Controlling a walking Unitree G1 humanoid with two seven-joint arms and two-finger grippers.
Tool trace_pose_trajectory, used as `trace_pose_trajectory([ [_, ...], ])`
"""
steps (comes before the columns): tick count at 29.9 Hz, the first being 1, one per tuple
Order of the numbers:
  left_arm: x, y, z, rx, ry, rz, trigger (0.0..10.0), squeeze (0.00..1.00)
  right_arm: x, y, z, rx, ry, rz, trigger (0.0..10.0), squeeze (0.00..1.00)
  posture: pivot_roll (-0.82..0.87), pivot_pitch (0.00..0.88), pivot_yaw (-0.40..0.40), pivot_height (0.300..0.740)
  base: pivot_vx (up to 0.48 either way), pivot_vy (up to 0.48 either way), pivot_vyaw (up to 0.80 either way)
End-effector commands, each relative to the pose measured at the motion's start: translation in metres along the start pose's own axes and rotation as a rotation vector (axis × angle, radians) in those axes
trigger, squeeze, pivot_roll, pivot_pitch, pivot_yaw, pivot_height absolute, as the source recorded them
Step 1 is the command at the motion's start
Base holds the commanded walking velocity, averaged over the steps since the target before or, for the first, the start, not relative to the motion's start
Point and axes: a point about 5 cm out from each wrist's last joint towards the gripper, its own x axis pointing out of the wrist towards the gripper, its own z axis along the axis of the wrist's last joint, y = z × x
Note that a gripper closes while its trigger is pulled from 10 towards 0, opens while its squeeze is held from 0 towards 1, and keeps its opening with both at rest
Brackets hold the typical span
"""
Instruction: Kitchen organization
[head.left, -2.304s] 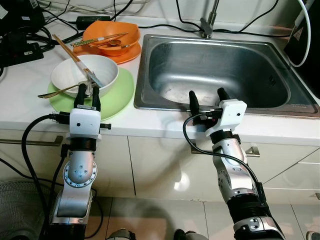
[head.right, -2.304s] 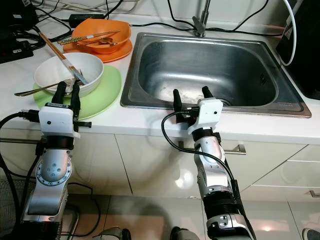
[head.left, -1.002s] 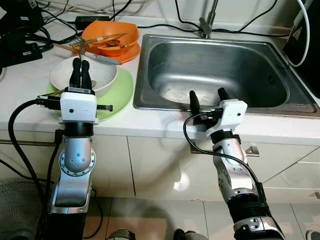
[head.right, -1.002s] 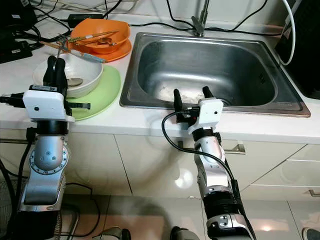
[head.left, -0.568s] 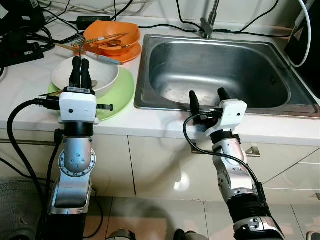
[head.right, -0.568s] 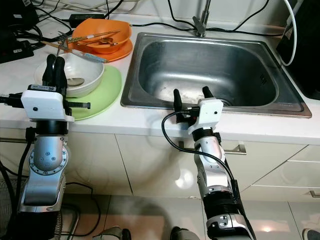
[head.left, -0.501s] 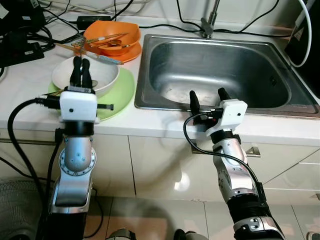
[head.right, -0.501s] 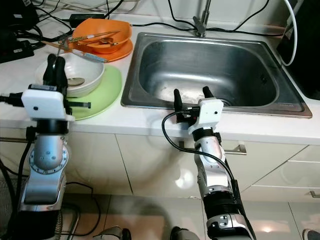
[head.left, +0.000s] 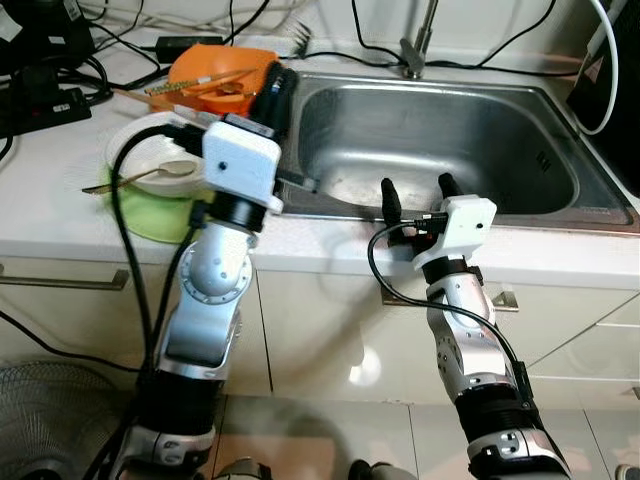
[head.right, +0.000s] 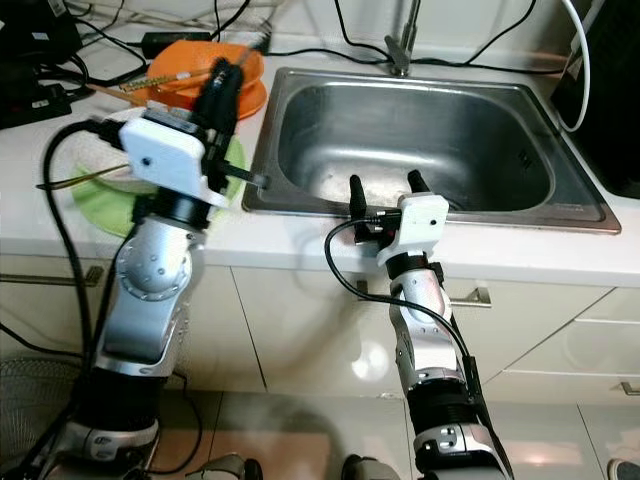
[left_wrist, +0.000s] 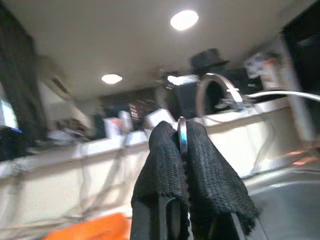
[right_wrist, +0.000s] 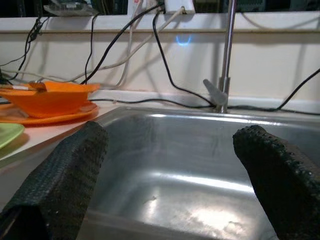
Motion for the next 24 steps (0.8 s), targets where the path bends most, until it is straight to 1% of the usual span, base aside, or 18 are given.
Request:
trace_pose_trajectory([
  [1, 0.007, -0.008, 0.000, -0.086, 0.010, -0.048, 10.0, 0.00, 0.004, -0.003, 0.003, -0.014, -0.015, -0.008, 10.0, 0.00, 0.05, 0.047, -0.005, 0.740, 0.000, 0.000, 0.00],
  [2, 0.008, -0.010, -0.001, -0.121, 0.022, -0.057, 10.0, 0.00, 0.004, -0.003, 0.004, -0.020, -0.020, -0.005, 10.0, 0.00, 0.05, 0.043, -0.002, 0.740, 0.000, 0.000, 0.00],
  [3, 0.008, -0.010, -0.001, -0.121, 0.022, -0.057, 10.0, 0.00, 0.004, -0.003, 0.004, -0.020, -0.020, -0.005, 10.0, 0.00, 0.05, 0.043, -0.002, 0.740, 0.000, 0.000, 0.00],
  [4, 0.009, -0.011, -0.002, -0.143, 0.028, -0.063, 10.0, 0.00, 0.004, -0.003, 0.004, -0.025, -0.022, -0.002, 10.0, 0.00, 0.04, 0.042, -0.001, 0.740, 0.000, 0.000, 0.00],
  [6, 0.013, -0.014, -0.003, -0.222, 0.043, -0.079, 10.0, 0.00, 0.007, -0.004, 0.008, -0.043, -0.035, 0.006, 10.0, 0.00, 0.04, 0.036, 0.003, 0.740, 0.000, 0.000, 0.00],
  [7, 0.014, -0.016, -0.003, -0.246, 0.045, -0.087, 10.0, 0.00, 0.008, -0.004, 0.009, -0.051, -0.039, 0.010, 10.0, 0.00, 0.04, 0.036, 0.003, 0.740, 0.000, 0.000, 0.00],
  [8, 0.014, -0.016, -0.003, -0.246, 0.045, -0.087, 10.0, 0.00, 0.008, -0.004, 0.009, -0.051, -0.039, 0.010, 10.0, 0.00, 0.04, 0.036, 0.003, 0.740, 0.000, 0.000, 0.00],
  [9, 0.015, -0.020, -0.003, -0.281, 0.054, -0.120, 10.0, 0.00, 0.011, -0.005, 0.012, -0.080, -0.046, 0.022, 10.0, 0.00, 0.03, 0.030, 0.006, 0.740, 0.000, 0.000, 0.00],
  [11, 0.015, -0.022, -0.004, -0.294, 0.058, -0.137, 10.0, 0.00, 0.013, -0.005, 0.013, -0.095, -0.049, 0.030, 10.0, 0.00, 0.03, 0.028, 0.007, 0.740, 0.000, 0.000, 0.00],
  [13, 0.015, -0.027, -0.005, -0.317, 0.076, -0.181, 10.0, 0.00, 0.016, -0.005, 0.016, -0.127, -0.057, 0.048, 10.0, 0.00, 0.03, 0.024, 0.006, 0.740, 0.000, 0.000, 0.00],
  [16, 0.012, -0.037, -0.009, -0.353, 0.109, -0.251, 10.0, 0.00, 0.021, -0.005, 0.021, -0.145, -0.068, 0.060, 10.0, 0.00, 0.03, 0.020, 0.007, 0.740, 0.000, 0.000, 0.00],
  [18, 0.011, -0.038, -0.010, -0.360, 0.115, -0.260, 10.0, 0.00, 0.022, -0.005, 0.021, -0.147, -0.069, 0.061, 10.0, 0.00, 0.03, 0.020, 0.007, 0.740, 0.000, 0.000, 0.00],
  [20, 0.007, -0.043, -0.016, -0.375, 0.154, -0.291, 10.0, 0.00, 0.025, -0.002, 0.022, -0.150, -0.073, 0.067, 10.0, 0.00, 0.03, 0.015, 0.005, 0.740, 0.000, 0.000, 0.00],
  [24, 0.004, -0.045, -0.021, -0.383, 0.177, -0.293, 10.0, 0.00, 0.026, 0.001, 0.023, -0.147, -0.078, 0.072, 10.0, 0.00, 0.03, 0.013, 0.006, 0.740, 0.000, 0.000, 0.00],
])
